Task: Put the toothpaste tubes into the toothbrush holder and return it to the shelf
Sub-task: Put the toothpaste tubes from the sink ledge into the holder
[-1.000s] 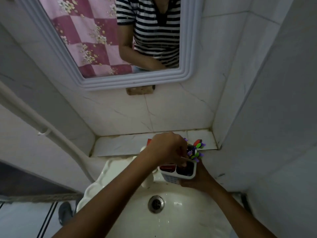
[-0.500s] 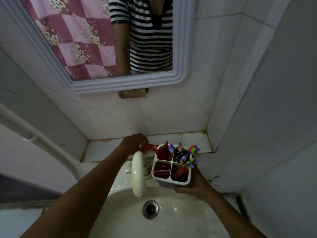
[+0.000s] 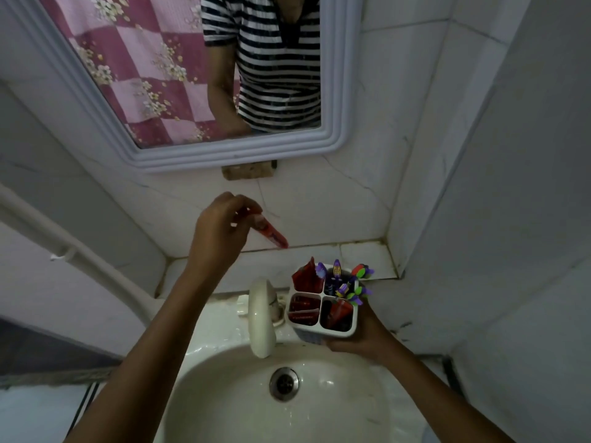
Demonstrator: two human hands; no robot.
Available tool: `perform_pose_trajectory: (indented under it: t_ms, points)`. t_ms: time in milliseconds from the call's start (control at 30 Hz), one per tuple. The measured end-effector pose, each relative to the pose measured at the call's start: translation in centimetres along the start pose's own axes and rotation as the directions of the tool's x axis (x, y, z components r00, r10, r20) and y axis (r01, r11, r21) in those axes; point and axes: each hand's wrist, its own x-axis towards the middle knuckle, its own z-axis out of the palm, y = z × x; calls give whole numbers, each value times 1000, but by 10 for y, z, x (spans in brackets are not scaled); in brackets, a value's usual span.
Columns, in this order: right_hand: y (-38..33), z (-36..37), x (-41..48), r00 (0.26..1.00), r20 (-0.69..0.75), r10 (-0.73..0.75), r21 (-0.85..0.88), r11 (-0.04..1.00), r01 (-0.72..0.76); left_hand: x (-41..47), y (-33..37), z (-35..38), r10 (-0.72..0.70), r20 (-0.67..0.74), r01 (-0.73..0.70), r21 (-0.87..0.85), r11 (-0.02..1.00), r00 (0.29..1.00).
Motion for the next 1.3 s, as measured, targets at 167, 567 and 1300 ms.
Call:
perform_pose_trajectory:
  t_ms: [167,567,1300]
  points:
    - [6,-2,2,1000,6,0,-12,1000,0,-12,61,-24,25,104,-9,-144,990,994]
    - [13,-3,4,999,-9,-38,-19,999,37,-52,90,69,4,555,-130,188,974,832]
    - [-12,-4,-25,981,-193,-29,146,988,58,-60,61,2,-133,275,104,119,987,952]
